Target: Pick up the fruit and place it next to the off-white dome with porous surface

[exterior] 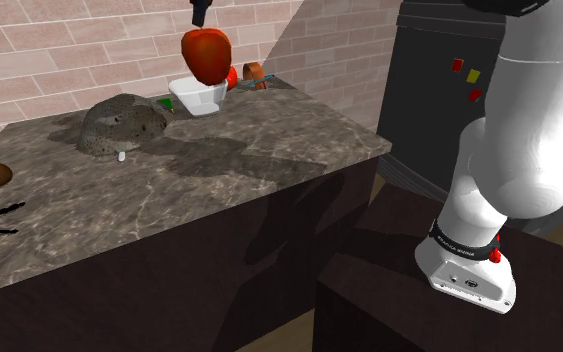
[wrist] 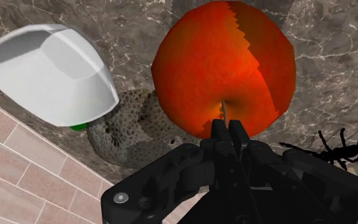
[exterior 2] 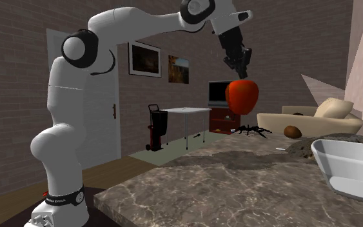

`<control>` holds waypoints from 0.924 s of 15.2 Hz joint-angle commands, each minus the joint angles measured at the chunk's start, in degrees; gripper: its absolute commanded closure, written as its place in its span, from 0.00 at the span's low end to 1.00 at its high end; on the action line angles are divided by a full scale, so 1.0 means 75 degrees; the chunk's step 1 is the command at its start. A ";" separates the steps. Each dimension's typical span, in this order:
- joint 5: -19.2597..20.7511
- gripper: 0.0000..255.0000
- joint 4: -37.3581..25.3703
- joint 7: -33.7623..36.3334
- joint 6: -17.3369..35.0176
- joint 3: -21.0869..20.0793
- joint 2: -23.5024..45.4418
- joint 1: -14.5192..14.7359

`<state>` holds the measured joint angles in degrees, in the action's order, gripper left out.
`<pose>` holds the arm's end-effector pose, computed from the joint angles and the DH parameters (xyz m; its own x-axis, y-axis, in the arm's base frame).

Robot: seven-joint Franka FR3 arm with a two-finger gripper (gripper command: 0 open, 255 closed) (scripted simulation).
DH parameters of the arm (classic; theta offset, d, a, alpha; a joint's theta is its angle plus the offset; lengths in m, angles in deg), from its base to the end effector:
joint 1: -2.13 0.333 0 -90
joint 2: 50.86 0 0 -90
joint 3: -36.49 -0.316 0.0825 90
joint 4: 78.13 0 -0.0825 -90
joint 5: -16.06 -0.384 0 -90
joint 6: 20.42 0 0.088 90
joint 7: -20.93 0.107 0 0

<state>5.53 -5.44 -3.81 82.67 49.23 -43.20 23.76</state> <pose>0.5980 0.1218 0.7190 0.7534 0.5104 0.4146 0.5513 -0.8339 0.0247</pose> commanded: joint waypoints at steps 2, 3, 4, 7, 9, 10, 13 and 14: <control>-0.0029 1.00 -0.1000 0.0324 -0.0172 -0.0109 0.0788 0.0113; -0.0046 1.00 -0.1433 0.0431 -0.0274 -0.0141 0.1110 0.0139; -0.0068 1.00 -0.1924 0.0540 -0.0403 -0.0173 0.1461 0.0158; -0.0155 1.00 -0.3741 0.0856 -0.0986 -0.0265 0.2665 0.0132; -0.0098 1.00 -0.2974 0.0809 -0.0551 -0.0250 0.2336 0.0230; -0.0076 1.00 -0.2656 0.0790 -0.0363 -0.0244 0.2207 0.0269; -0.0026 1.00 -0.1851 0.0742 0.0138 -0.0235 0.1904 0.0361; -0.0013 1.00 -0.1618 0.0728 0.0290 -0.0233 0.1823 0.0385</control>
<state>5.28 -20.08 1.80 83.26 47.45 -28.54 26.39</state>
